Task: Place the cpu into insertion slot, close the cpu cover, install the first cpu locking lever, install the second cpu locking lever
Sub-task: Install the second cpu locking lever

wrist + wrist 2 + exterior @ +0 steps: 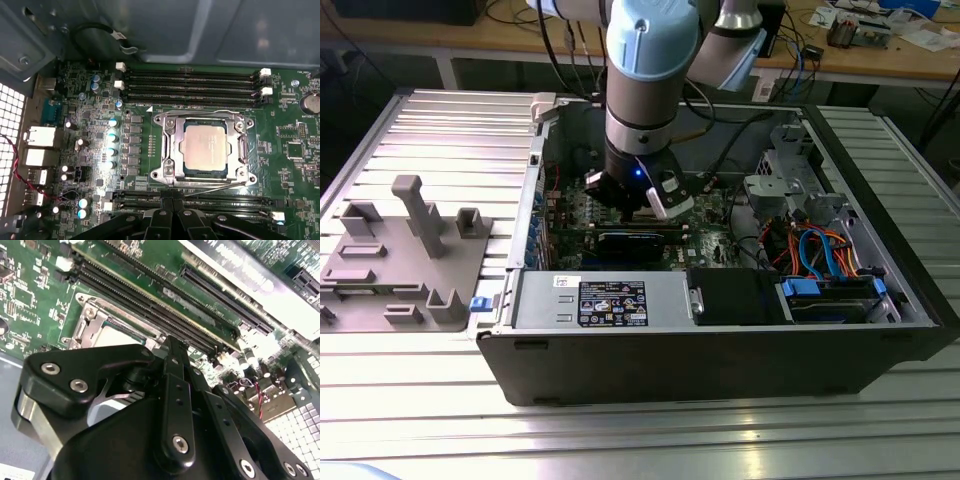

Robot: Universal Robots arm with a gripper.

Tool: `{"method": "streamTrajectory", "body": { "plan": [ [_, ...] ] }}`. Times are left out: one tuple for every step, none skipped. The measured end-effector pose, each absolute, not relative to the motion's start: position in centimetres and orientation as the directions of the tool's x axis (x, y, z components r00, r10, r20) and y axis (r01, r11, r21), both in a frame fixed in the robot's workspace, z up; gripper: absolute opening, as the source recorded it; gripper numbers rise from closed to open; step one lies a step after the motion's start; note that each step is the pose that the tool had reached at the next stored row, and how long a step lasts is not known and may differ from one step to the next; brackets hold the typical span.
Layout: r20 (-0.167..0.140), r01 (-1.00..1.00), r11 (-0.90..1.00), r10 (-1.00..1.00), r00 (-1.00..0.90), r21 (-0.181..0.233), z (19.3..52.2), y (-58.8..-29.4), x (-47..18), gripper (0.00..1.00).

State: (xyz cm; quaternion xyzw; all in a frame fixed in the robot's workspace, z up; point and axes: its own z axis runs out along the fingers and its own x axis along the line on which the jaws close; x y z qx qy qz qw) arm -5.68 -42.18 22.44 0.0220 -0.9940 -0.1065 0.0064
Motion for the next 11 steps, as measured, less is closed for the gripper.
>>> {"method": "streamTrajectory", "body": {
  "plan": [
    [0.008, -0.038, 0.976, -0.041, -0.999, 0.212, 22.35, -42.2, -5.69, 0.11],
    [0.009, -0.033, 0.977, -0.036, -0.999, 0.213, 22.27, -42.22, -5.69, 0.11],
    [0.009, -0.022, 0.976, -0.025, -1.0, 0.215, 22.17, -42.22, -5.69, 0.11],
    [0.009, -0.013, 0.976, -0.015, -1.0, 0.217, 22.04, -42.22, -5.72, 0.11],
    [0.009, -0.01, 0.976, -0.012, -1.0, 0.22, 21.99, -42.22, -5.79, 0.11],
    [0.009, -0.01, 0.975, -0.012, -1.0, 0.223, 21.96, -42.22, -5.91, 0.11],
    [0.009, -0.009, 0.974, -0.011, -1.0, 0.227, 21.89, -42.22, -6.08, 0.11],
    [0.009, -0.008, 0.974, -0.01, -1.0, 0.228, 21.82, -42.22, -6.17, 0.11],
    [0.009, -0.006, 0.973, -0.009, -1.0, 0.23, 21.74, -42.23, -6.25, 0.11],
    [0.009, -0.005, 0.973, -0.007, -1.0, 0.231, 21.66, -42.23, -6.3, 0.11],
    [0.009, -0.003, 0.972, -0.005, -1.0, 0.234, 21.52, -42.24, -6.4, 0.11]
  ]
}}
